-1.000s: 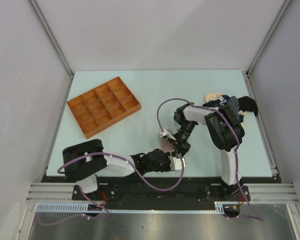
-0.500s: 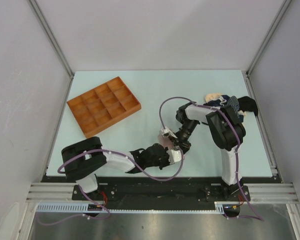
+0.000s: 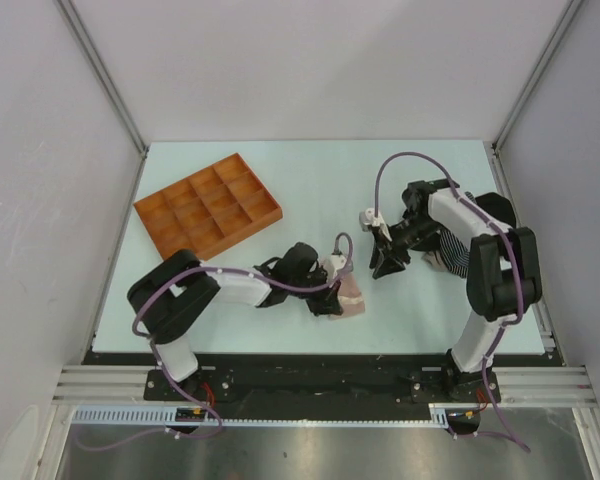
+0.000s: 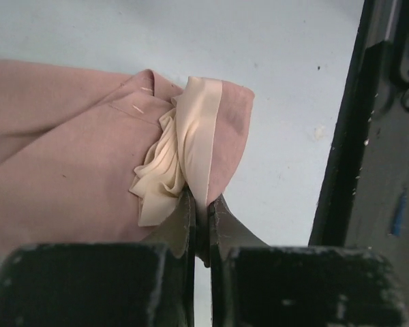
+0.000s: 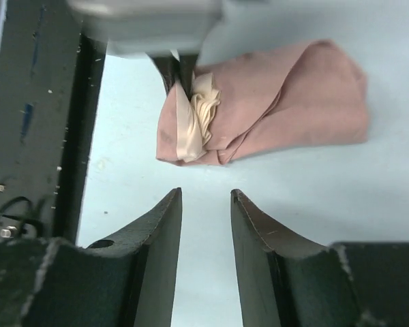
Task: Roll the underwear
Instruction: Roll the underwear to the center of the board.
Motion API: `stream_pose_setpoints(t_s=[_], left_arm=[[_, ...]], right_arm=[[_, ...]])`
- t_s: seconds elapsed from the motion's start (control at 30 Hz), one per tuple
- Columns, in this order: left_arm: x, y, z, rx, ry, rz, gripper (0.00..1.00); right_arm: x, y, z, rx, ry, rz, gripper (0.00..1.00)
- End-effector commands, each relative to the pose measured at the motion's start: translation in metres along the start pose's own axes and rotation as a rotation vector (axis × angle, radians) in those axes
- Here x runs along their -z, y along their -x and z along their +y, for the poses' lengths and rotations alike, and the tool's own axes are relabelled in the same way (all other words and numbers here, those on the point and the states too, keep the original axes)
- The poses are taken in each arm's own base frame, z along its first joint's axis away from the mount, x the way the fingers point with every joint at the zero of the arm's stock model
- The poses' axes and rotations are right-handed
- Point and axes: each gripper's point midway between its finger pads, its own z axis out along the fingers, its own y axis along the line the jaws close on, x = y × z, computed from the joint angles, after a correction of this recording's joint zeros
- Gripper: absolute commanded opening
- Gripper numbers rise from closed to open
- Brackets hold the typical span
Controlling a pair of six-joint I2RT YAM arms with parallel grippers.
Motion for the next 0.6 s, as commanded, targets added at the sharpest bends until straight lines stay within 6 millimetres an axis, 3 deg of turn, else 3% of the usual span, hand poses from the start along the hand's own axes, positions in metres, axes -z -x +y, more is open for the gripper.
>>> stream_pose_setpoints(t_s=[0.0,0.03,0.1,0.13,0.2,0.23,0.43,0.57], left_arm=[[-0.001,-0.012,-0.006,0.271,-0.142,0.119,0.00],[-0.003,-0.004,-0.005,0.299,-0.155,0.115,0.00],[-0.005,-0.010,0.002,0.372,-0.179,0.138,0.00],[-0.006,-0.011,0.005,0.409,-0.178,0.142,0.00],[-0.009,-0.018,0.012,0.459,-0.182,0.156,0.01],[-0.009,-0.020,0.014,0.487,-0.178,0.159,0.00],[-0.009,-0.024,0.030,0.597,-0.137,0.123,0.01],[-0.008,-0.019,0.034,0.621,-0.130,0.079,0.00]], right_arm=[[0.003,0.022,0.027,0.280,-0.003,-0.071,0.40],[0.000,0.023,0.033,0.333,0.006,-0.073,0.42],[-0.003,0.024,0.041,0.475,-0.003,-0.069,0.46],[-0.011,0.016,0.050,0.489,0.012,-0.063,0.49],[-0.018,0.016,0.049,0.599,-0.013,-0.012,0.50],[-0.026,0.005,0.055,0.577,-0.003,0.010,0.50],[-0.053,-0.005,0.037,0.794,-0.110,0.166,0.52],[-0.067,-0.020,0.031,0.811,-0.137,0.230,0.52]])
